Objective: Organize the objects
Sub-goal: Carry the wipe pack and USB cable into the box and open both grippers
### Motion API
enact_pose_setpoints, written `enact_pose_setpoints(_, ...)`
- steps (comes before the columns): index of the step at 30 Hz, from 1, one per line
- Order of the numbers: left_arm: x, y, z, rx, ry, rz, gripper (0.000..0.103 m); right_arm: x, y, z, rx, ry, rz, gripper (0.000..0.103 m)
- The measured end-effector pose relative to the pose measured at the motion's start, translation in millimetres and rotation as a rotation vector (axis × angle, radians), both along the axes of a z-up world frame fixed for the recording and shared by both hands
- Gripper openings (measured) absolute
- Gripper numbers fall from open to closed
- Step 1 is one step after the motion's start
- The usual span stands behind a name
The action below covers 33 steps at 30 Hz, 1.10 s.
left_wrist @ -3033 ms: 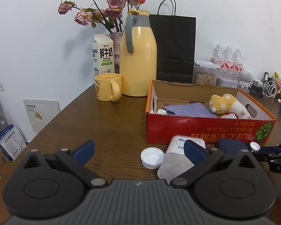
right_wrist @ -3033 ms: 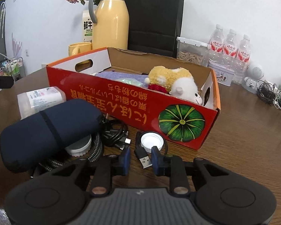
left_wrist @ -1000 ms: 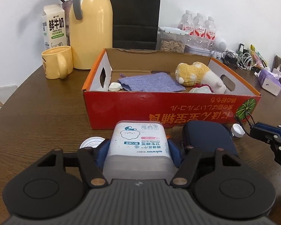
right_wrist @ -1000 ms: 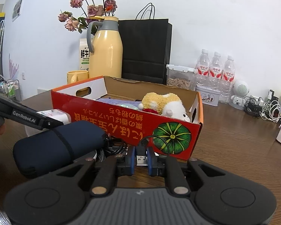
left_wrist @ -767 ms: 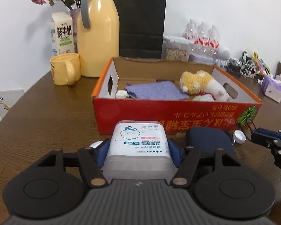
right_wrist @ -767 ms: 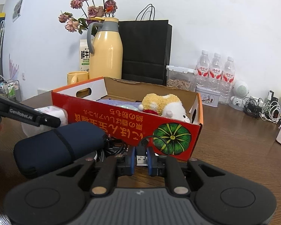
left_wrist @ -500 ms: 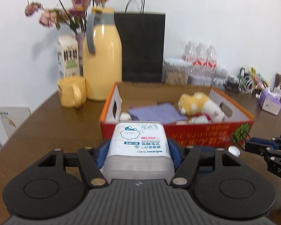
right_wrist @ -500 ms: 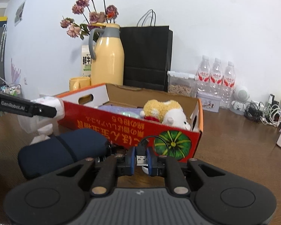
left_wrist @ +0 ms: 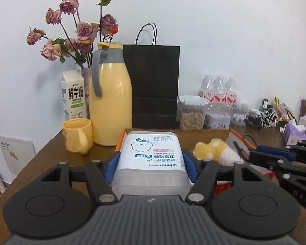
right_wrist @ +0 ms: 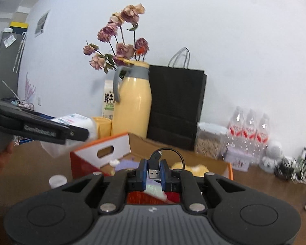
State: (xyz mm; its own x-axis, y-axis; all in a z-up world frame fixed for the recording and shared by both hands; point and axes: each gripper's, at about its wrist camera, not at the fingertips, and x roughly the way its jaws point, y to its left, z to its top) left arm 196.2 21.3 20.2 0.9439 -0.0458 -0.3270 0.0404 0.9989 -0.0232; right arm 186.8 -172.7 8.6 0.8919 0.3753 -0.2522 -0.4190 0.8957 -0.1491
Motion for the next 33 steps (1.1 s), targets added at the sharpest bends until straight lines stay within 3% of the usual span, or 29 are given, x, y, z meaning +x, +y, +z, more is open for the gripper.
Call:
enact_pose_setpoints(13,62,-15,-2,-0.038,-0.007,0.062,0.066,62,19,4,0.014,0.013,-0.025,0.012)
enact_pose_setpoints(23,96,-22,-24,-0.017,0.054,0.074,0.066,114,12,-27,0.03,0.144,-0.086,0.012)
enact_pose_setpoints(33,102,-27,-36,0.008,0.102,0.05,0.066,122,11,-41,0.024,0.213,-0.095,0.012)
